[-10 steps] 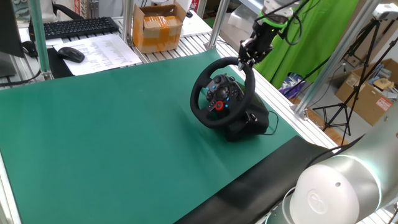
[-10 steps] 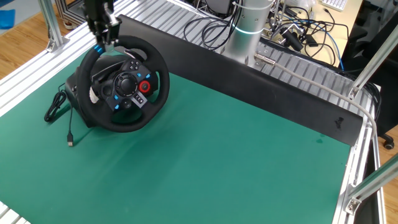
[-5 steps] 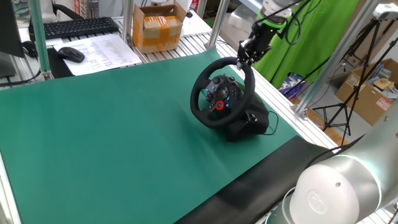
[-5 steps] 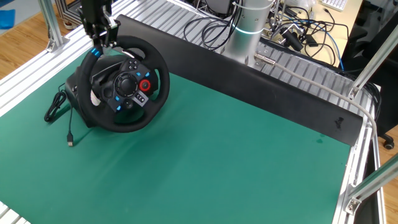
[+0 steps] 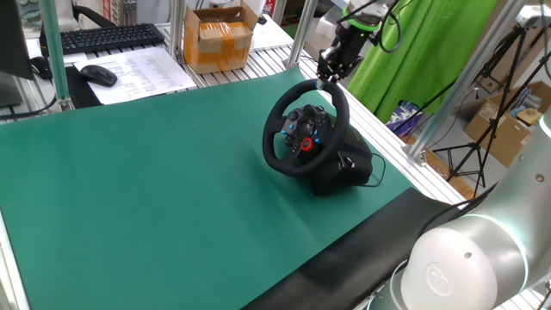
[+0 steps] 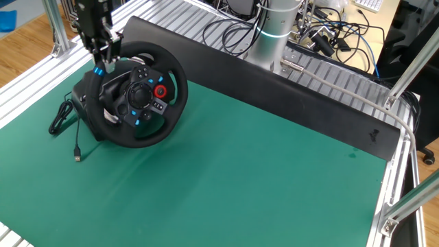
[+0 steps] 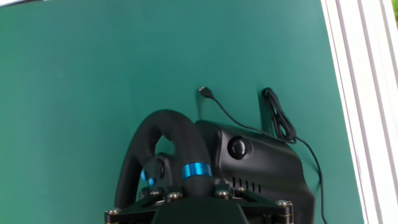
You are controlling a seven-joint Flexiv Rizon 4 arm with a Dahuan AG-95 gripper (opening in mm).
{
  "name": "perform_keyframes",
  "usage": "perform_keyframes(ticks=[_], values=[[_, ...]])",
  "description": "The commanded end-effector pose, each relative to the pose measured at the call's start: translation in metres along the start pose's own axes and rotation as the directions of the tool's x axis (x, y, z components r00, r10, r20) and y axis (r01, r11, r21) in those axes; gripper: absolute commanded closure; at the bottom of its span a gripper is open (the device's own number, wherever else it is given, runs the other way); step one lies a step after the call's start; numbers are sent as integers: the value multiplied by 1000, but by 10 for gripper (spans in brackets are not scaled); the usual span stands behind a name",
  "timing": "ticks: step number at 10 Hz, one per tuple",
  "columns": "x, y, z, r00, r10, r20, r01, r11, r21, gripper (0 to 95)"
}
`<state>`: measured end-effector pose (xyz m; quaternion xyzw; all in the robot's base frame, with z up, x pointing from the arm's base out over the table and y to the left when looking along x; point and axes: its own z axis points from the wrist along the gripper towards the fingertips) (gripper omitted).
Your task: Rotate the steering wheel 90 degrees counterclockwise
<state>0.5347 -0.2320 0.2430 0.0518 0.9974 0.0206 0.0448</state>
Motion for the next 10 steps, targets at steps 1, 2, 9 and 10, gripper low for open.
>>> perform_keyframes(ticks=[1,2,9,10], values=[[-3,-1,0,1000,23,-17,-23,1000,10,0],[-3,-1,0,999,26,-23,-26,1000,12,0],[10,-25,-14,995,60,-77,-59,998,13,0],[14,-32,-14,994,71,-88,-70,997,14,190]])
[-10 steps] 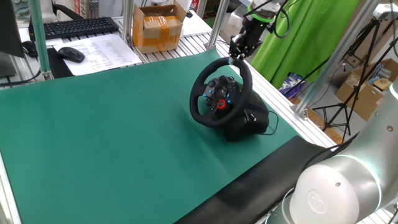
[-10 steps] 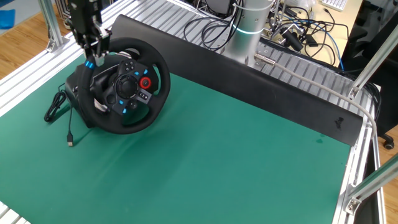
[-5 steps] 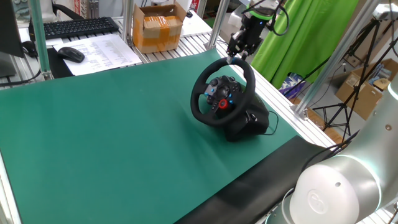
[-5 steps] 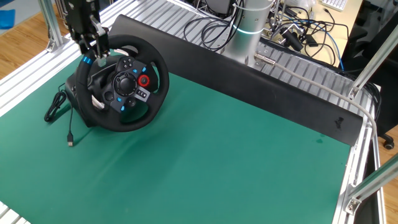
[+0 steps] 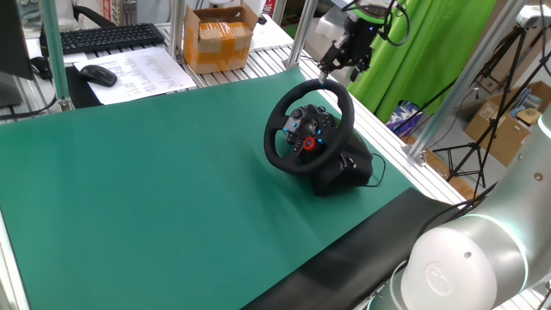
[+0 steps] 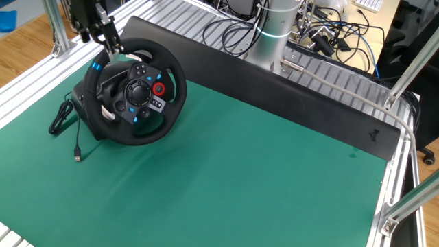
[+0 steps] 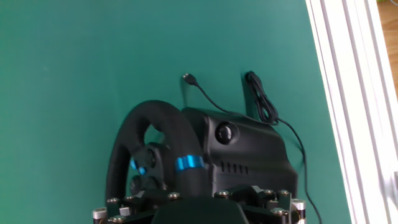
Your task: Rotate the steering wheel 90 degrees counterclockwise
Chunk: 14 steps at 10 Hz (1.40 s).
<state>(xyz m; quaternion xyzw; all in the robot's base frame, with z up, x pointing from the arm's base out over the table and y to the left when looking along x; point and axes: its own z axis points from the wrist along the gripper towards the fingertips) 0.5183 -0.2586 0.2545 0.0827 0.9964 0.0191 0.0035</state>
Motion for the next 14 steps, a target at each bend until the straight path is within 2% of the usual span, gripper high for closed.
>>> perform_keyframes(ticks=[1,2,5,8,9,11,14], values=[[3,-6,0,1000,23,-21,-23,1000,2,190],[4,-5,0,999,33,-28,-33,999,3,190],[11,-2,-1,999,44,-27,-44,999,1,190],[22,-1,-8,997,71,-11,-71,997,0,190],[32,2,-11,997,83,3,-83,997,-3,190],[46,6,-14,993,104,47,-104,995,-5,190],[62,12,-14,989,123,81,-123,992,-12,190]])
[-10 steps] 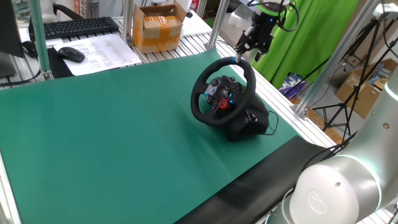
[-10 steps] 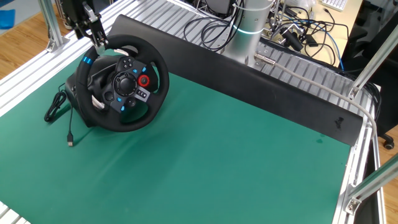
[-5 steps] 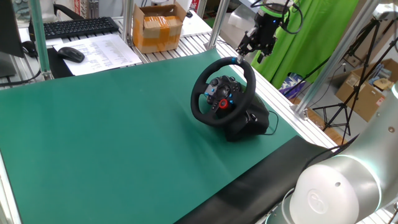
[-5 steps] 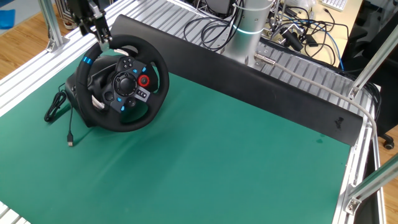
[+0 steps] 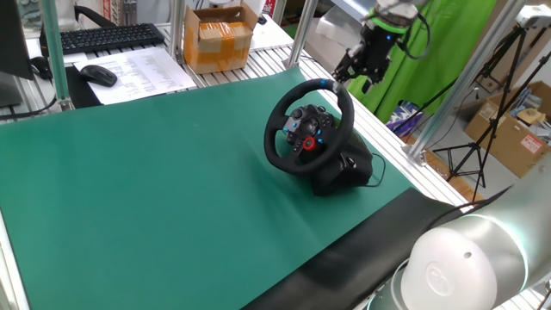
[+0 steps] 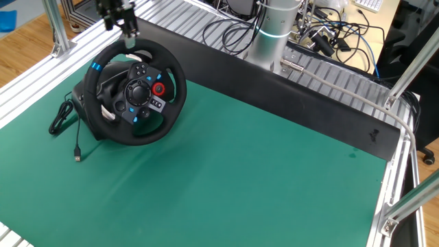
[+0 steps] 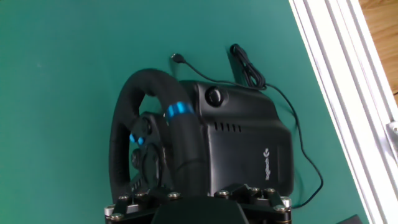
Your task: Rotate the steering wheel 90 degrees counterclockwise
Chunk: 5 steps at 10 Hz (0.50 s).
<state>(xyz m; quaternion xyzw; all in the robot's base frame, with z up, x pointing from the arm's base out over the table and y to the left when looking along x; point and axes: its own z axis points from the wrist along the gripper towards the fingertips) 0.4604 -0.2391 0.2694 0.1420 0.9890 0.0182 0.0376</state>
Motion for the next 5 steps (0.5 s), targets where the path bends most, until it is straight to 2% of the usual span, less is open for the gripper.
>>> perform_keyframes(ticks=[1,5], values=[[5,3,2,1000,8,25,-8,1000,-3,190],[13,9,8,996,33,81,-32,999,-19,190]])
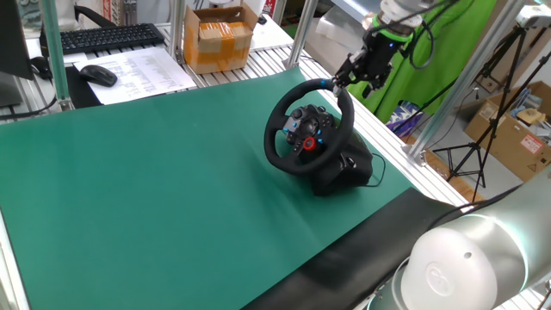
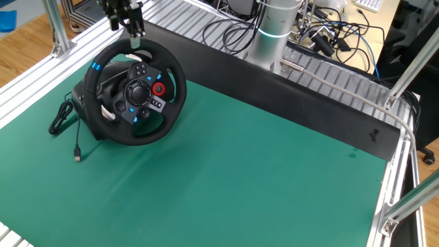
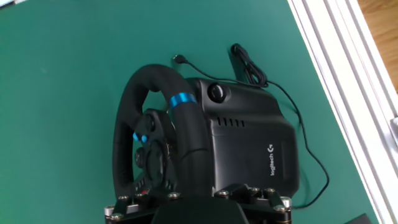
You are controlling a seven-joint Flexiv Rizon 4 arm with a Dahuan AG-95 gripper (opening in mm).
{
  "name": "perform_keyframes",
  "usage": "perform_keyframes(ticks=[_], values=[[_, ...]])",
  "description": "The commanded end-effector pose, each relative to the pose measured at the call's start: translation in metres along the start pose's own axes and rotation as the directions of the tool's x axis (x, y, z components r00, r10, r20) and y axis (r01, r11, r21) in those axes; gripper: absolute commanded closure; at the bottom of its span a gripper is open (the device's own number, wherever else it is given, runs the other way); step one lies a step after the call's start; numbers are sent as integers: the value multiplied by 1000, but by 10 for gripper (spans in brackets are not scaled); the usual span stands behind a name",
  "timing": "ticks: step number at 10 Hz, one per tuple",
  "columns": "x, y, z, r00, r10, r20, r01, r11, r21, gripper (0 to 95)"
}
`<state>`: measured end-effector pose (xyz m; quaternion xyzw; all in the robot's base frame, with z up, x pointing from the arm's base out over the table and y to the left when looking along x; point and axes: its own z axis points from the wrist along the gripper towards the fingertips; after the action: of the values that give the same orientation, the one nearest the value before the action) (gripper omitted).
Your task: Rotate the steering wheel 90 degrees counterclockwise
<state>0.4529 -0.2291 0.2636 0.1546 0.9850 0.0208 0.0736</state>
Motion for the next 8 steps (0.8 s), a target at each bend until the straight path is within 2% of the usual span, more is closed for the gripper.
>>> perform_keyframes(ticks=[1,3,4,5,8], values=[[4,3,4,1000,7,14,-7,1000,-2,190],[3,6,9,1000,2,15,-2,1000,1,570],[2,7,12,1000,3,20,-3,1000,3,570],[1,8,15,1000,3,22,-3,1000,4,760],[-2,10,19,1000,-14,23,14,1000,13,760]])
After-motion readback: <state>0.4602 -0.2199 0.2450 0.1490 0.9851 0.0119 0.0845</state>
